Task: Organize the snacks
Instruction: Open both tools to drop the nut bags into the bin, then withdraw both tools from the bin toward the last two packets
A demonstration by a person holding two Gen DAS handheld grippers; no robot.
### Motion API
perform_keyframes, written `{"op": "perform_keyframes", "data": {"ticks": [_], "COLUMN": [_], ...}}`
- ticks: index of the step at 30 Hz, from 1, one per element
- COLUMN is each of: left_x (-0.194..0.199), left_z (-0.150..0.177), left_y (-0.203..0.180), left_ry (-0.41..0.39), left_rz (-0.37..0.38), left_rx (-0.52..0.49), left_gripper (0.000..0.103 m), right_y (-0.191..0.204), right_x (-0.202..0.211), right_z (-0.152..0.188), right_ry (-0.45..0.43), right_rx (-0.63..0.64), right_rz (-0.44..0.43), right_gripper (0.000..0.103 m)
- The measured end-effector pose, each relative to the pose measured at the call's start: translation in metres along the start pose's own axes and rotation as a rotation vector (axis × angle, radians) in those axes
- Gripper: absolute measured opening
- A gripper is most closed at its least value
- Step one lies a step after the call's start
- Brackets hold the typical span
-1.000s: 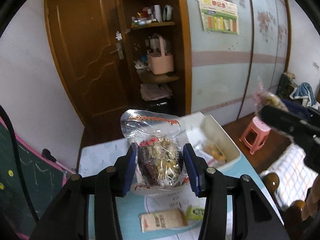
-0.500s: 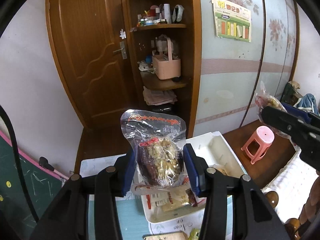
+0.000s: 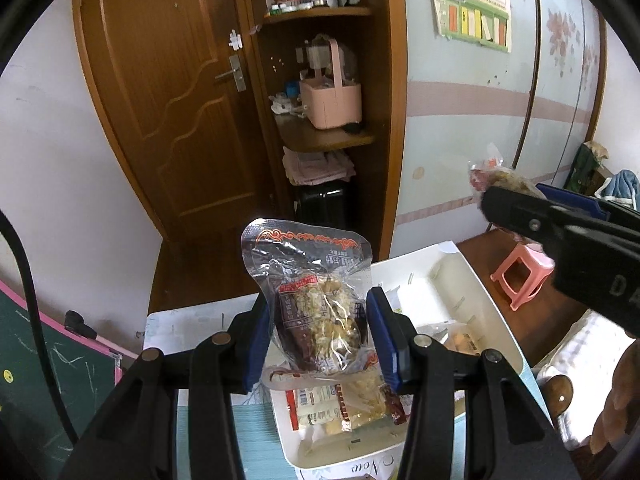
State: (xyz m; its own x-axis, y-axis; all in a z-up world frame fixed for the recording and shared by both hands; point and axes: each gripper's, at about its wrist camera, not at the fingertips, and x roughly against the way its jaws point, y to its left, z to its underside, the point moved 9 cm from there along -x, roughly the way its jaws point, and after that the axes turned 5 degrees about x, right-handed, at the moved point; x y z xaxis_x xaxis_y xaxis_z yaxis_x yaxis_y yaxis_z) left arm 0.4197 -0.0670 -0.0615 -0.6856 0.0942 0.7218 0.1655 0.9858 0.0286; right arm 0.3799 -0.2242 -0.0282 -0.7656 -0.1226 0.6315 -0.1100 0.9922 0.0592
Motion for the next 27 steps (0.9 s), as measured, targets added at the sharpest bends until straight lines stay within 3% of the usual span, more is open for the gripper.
{"op": "perform_keyframes", "data": {"ticks": [1,3,4,5,10,15,27], "left_x": [-0.006,-0.016,-0.024,-0.029,-0.044,-0.045,0.0], "left_z": [-0.001,-0.002,-0.001,-0.001,0.002,0.008,0.027], "left_y": [0.0,-0.001,-0.001,0.001,0.01,0.01,0.008], "left_ry": [0.002,0.004,0.017,0.025,0.044,0.046,0.035], "left_rz": [-0.012,-0.028,-0.03,-0.033,-0.024,-0.04,-0.052], "left_rx": [-0.001,-0.004,0.002,0.017,0.069,0.033,-0.036], "left_gripper": [0.046,0.06,0.084,0.101,0.102,0.102,0.102], "right_y": [-0.001,-0.006,-0.007,-0.009,-0.017,-0.018,-0.013], "right_x": [-0.006,-0.018,-0.023,-0.028,-0.037,-0.037,0.0], "right_z": [0.0,0.002,0.003,0.004,0.008,0.017,0.036], "right_ry": [0.009,0.028,0.039,0.048,0.073,0.088,0.093], "right_rx": [-0.004,-0.026,-0.044,-0.064,-0.117,-0.105,-0.091], "right_rz": [0.002,0.002,-0.003,-0.008,-0.014,-0.012,-0.02], "right_gripper": [0.06,0.062,0.062,0.063,0.071,0.072,0.073]}}
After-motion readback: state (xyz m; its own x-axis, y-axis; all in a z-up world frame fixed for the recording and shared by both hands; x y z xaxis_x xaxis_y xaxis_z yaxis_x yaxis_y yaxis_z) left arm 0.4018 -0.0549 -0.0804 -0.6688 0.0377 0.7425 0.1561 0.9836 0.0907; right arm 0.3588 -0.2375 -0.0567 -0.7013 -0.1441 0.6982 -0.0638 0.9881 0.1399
